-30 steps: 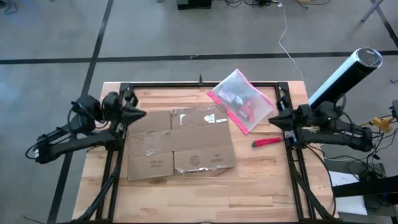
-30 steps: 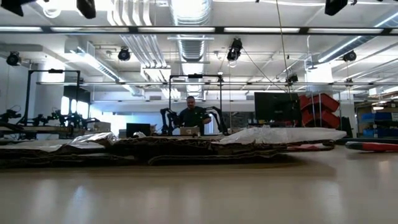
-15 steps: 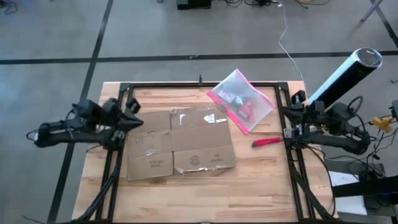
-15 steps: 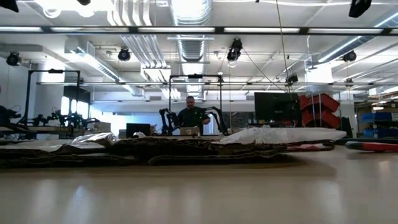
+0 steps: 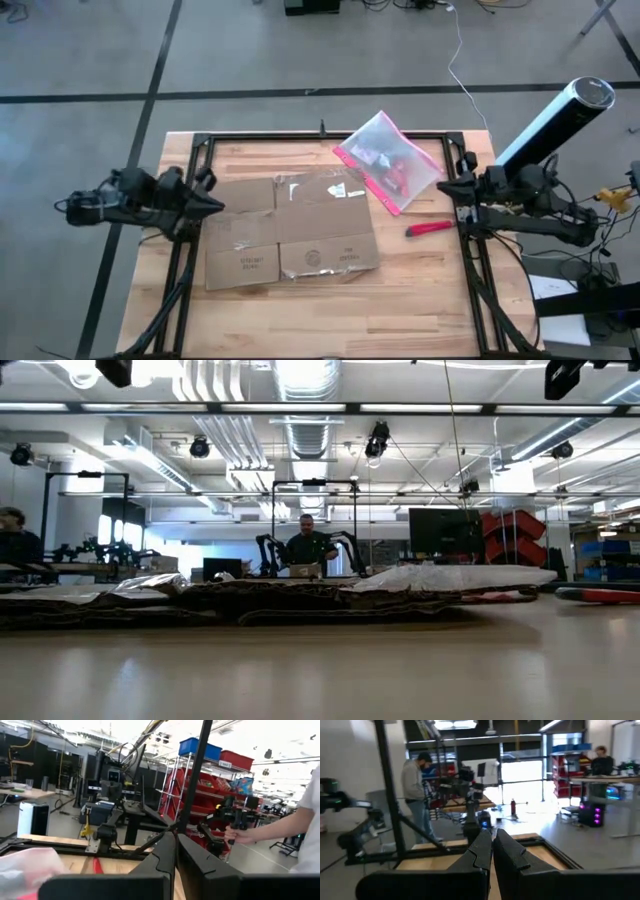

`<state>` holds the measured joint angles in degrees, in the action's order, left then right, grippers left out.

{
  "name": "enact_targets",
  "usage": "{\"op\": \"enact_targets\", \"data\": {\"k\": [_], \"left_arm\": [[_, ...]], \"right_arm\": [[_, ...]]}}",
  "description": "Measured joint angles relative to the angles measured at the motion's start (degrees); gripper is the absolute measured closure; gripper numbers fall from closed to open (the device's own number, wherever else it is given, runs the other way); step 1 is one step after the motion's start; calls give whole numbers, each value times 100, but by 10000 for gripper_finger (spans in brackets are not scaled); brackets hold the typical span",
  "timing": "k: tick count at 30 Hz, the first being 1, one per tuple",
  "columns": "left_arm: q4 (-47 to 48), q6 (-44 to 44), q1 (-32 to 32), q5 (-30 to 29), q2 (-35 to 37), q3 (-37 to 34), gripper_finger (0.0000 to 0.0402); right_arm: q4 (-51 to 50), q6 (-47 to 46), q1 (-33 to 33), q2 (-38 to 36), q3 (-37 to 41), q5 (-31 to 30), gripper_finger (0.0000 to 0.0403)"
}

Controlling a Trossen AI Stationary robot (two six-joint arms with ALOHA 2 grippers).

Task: Unpack boxes
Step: Return to Home Position

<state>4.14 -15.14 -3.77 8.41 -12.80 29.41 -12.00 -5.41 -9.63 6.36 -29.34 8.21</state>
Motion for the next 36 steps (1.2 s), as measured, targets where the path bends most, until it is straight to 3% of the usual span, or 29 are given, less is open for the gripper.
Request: {"op": "enact_targets", "data": {"k": [7, 12, 20, 27, 36], "left_arm": [[1141, 58, 0, -383, 1156, 96, 397], [1648, 93, 2, -597, 1250, -24, 397], [1134, -35, 2, -717, 1267, -503, 397], [358, -161, 2, -902, 1270, -1362, 397], [258, -358, 2, -1305, 1263, -2047, 397]], "right_arm": [[-357, 35, 0, -508, 50, -19, 403], [-523, -3, 0, -610, 267, -18, 403], [-746, -190, 0, -633, 644, -29, 403], [285, -449, 0, -636, 1561, -72, 403], [1268, -795, 0, -635, 2635, -74, 403]]}}
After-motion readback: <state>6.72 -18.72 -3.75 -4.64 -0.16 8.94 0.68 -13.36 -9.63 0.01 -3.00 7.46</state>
